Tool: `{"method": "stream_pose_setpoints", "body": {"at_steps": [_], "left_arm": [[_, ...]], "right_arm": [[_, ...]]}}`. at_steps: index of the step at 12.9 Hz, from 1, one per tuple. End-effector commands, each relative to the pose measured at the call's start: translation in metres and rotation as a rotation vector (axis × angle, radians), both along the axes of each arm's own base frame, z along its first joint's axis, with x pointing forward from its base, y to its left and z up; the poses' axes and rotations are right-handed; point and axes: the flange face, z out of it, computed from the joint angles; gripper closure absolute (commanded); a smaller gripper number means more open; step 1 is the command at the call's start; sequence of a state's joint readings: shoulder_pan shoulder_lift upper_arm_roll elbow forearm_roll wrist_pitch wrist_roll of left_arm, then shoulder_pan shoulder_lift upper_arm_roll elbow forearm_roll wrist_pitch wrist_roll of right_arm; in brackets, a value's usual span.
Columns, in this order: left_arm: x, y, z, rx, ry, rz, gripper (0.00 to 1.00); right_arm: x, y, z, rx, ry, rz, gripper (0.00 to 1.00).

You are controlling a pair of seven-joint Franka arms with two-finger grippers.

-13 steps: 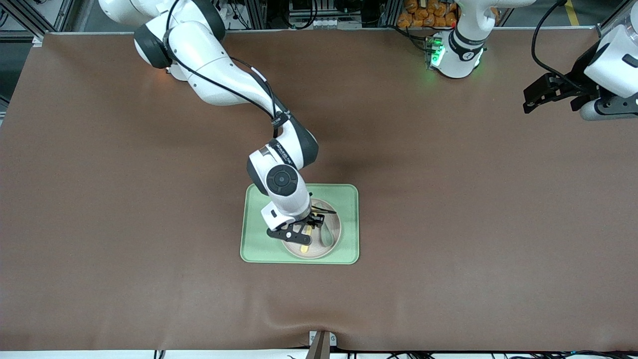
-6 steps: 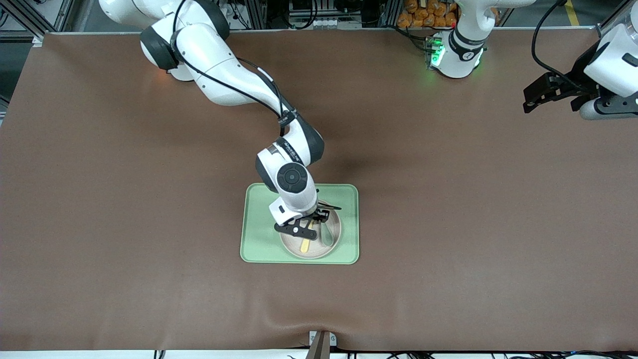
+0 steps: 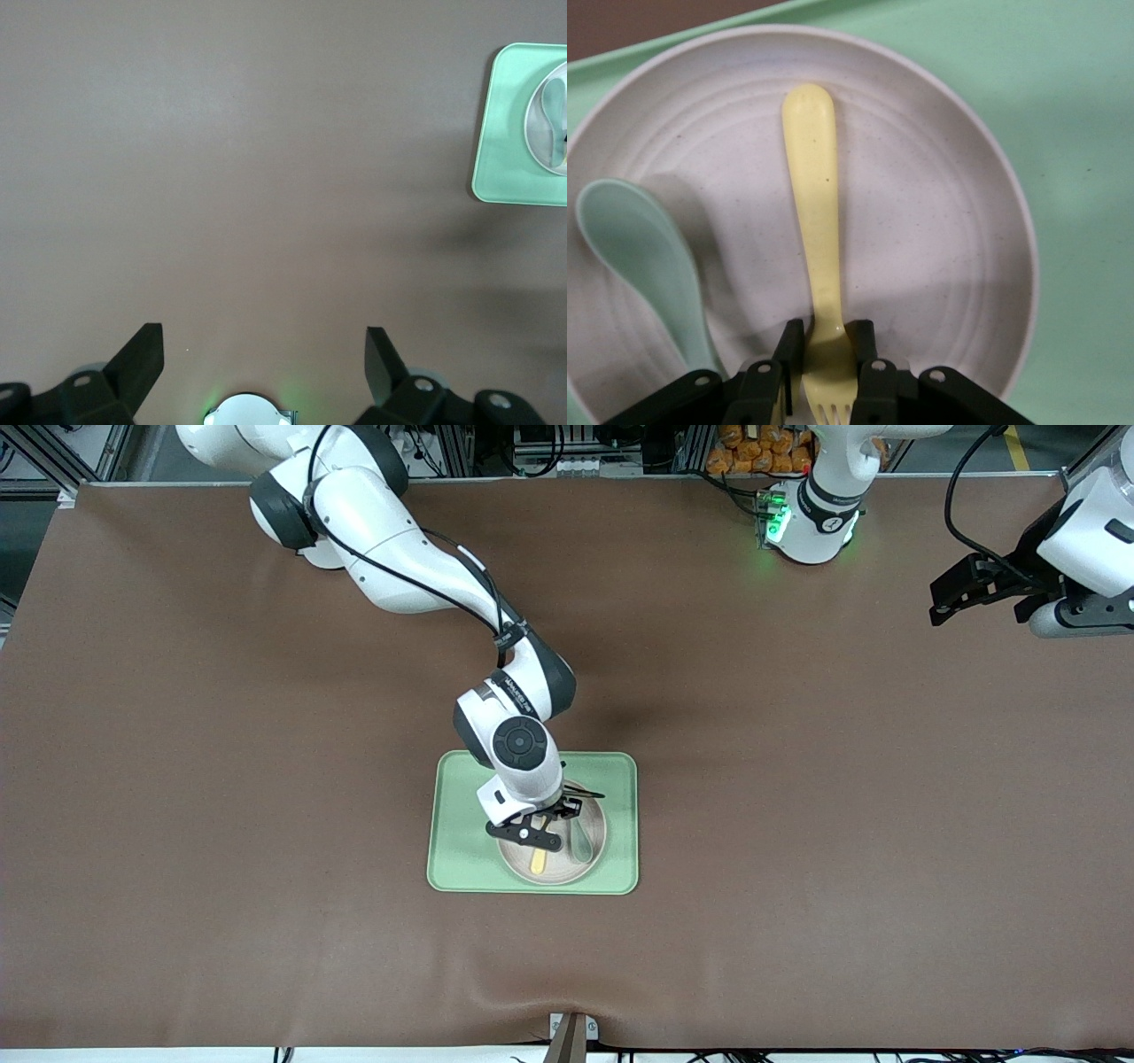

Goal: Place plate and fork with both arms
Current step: 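Close the right gripper on the yellow fork's handle, then lift the fork out of the plate and lower it onto the tray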

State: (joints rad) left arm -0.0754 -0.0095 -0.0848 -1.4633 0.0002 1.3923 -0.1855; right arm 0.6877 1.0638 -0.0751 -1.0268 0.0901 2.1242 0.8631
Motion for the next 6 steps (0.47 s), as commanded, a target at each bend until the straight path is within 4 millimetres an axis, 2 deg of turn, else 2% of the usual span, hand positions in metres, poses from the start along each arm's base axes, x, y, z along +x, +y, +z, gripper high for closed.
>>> {"method": "stream_pose_setpoints", "body": {"at_steps": [1, 2, 3, 6], "left_arm": [[-0.001, 0.002, 0.005, 0.009, -0.014, -0.012, 0.00], [0.001, 0.006, 0.004, 0.008, -0.014, -0.004, 0.00], [0.001, 0.006, 0.004, 0.008, -0.014, -0.004, 0.00], [0.004, 0.006, 0.004, 0.007, -0.031, -0.003, 0.00]], "right_arm": [[0.015, -0.016, 0.015, -0.012, 0.015, -0.032, 1.00], [0.020, -0.022, 0.025, -0.003, 0.031, -0.036, 1.00], [0.025, -0.027, 0.043, 0.015, 0.040, -0.046, 1.00], [0.043, -0.062, 0.087, 0.109, 0.120, -0.094, 1.00]]}}
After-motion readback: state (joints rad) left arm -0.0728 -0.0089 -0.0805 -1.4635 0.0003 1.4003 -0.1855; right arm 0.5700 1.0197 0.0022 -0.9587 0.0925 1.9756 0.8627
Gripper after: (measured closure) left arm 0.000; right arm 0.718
